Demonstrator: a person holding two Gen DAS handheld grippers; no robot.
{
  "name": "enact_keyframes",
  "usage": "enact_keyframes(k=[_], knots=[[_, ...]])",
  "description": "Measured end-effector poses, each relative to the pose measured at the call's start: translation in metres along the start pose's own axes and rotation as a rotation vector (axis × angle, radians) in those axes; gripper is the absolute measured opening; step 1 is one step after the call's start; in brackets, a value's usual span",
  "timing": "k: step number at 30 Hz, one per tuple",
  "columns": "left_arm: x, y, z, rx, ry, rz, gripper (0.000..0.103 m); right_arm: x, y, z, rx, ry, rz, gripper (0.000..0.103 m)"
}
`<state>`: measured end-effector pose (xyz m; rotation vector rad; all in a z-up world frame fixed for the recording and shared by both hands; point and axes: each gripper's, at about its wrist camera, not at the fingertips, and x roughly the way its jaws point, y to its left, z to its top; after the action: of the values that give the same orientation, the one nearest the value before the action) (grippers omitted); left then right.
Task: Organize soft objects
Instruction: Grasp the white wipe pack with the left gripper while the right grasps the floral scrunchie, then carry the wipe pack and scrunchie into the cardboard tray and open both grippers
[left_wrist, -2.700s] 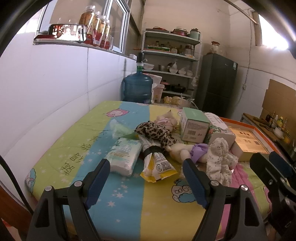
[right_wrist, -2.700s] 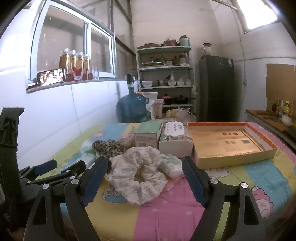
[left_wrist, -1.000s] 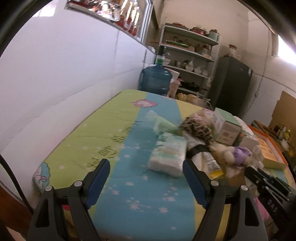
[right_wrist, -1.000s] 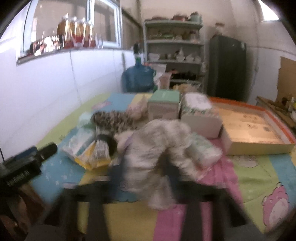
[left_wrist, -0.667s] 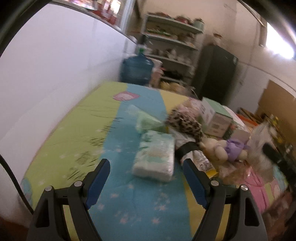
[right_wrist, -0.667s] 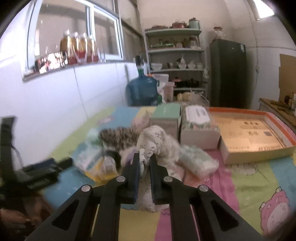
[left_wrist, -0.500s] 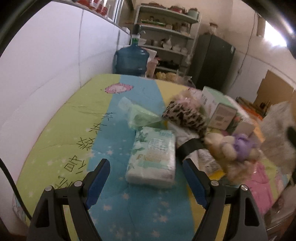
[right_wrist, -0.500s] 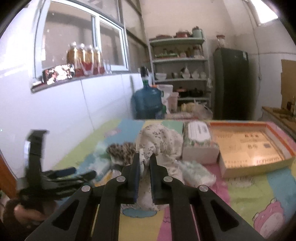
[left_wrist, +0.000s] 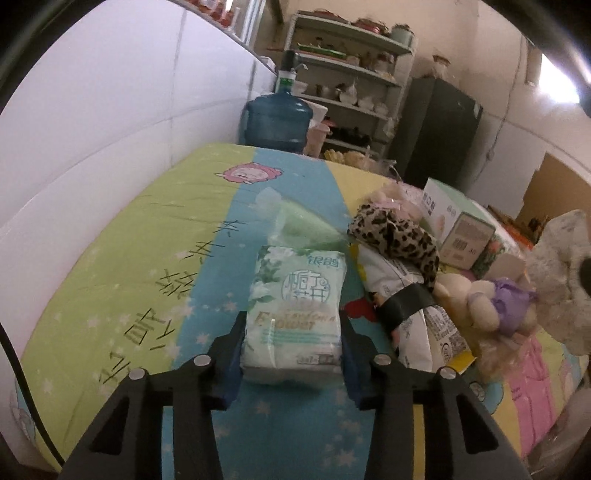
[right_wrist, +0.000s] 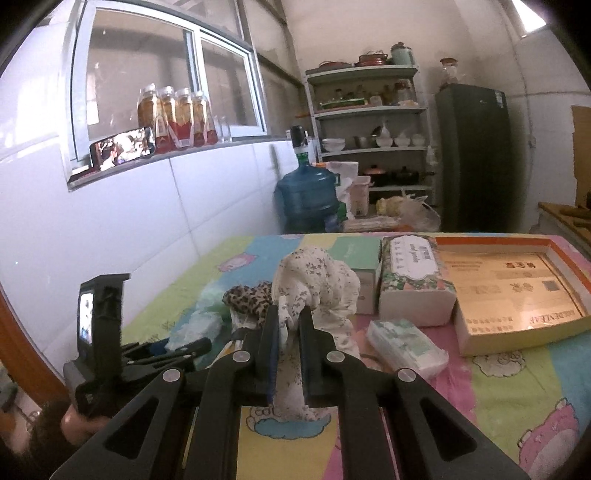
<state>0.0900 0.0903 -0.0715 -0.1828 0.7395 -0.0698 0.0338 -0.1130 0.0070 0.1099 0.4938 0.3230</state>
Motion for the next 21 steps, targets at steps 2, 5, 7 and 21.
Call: enact_keyframes(k=[2, 5, 7, 21], knots=[[-0.008, 0.002, -0.002, -0.011, -0.021, 0.013, 0.043, 0.002, 0.002, 0.003, -0.012, 0.001, 0.007, 0.01], [-0.024, 0.0, 0.0, -0.01, -0.063, 0.022, 0.043, 0.002, 0.006, 0.008, -0.033, -0.014, 0.013, 0.01], [-0.039, -0.005, 0.004, 0.007, -0.101, 0.029, 0.043, 0.001, 0.008, 0.013, -0.042, -0.026, 0.018, 0.01], [-0.101, -0.058, 0.033, 0.108, -0.249, -0.059, 0.043, -0.035, -0.007, 0.058, -0.084, -0.184, -0.015, 0.01]])
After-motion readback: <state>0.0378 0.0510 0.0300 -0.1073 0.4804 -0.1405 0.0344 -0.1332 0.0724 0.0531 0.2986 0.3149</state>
